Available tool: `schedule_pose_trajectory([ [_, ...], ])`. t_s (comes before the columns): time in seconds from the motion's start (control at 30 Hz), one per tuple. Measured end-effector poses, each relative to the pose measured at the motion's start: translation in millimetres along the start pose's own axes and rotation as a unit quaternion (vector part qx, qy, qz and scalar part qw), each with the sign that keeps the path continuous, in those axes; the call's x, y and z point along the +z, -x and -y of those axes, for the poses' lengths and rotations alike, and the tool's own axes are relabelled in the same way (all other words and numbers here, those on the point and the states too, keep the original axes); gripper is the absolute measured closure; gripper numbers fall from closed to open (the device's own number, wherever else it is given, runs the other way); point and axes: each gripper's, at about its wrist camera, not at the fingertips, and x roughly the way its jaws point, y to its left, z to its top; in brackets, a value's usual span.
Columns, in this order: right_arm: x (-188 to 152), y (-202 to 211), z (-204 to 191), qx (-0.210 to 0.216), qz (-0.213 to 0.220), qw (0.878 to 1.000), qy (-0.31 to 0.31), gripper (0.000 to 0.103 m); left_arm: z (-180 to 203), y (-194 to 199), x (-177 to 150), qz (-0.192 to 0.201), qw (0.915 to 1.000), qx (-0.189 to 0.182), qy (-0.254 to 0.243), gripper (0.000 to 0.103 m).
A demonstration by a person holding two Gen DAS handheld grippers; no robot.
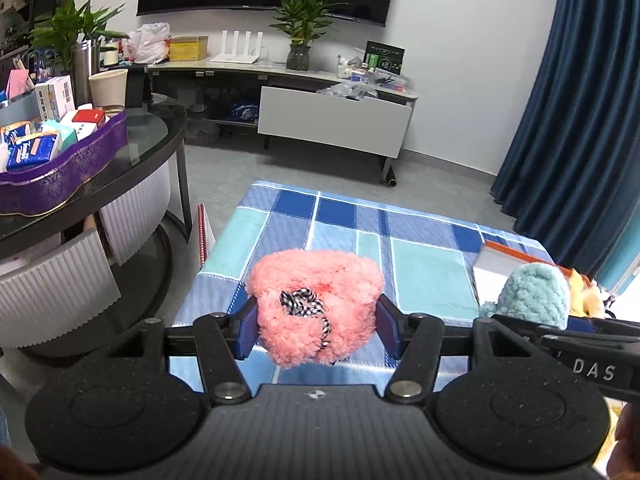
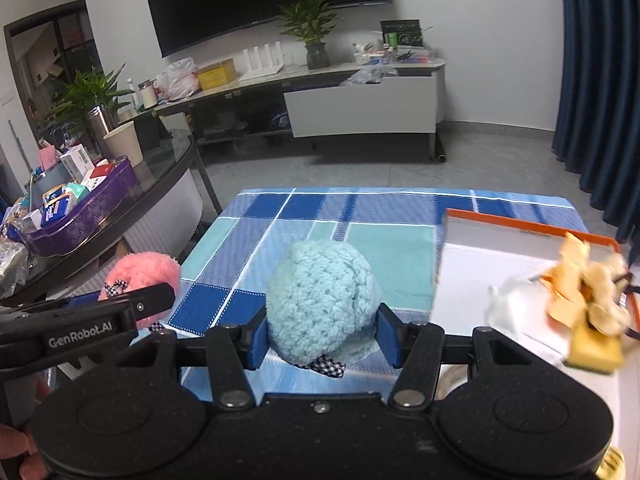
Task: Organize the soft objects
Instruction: 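Carry the pink pad with the left tool while the right tool carries the teal ball over the box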
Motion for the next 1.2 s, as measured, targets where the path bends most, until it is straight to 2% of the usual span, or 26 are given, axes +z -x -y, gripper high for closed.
schedule_pose_trajectory([
  [0.57, -34, 62, 19, -0.023, 0.024, 0.999, -0.015, 0.037, 27, 37, -26, 0.016, 0.9992, -0.026, -0.027, 0.044],
  [1.2, -52, 100, 37, -0.044, 0.047, 0.997, -0.032, 0.037, 41, 59, -42, 0.027, 0.9978, -0.045, -0.041, 0.043],
])
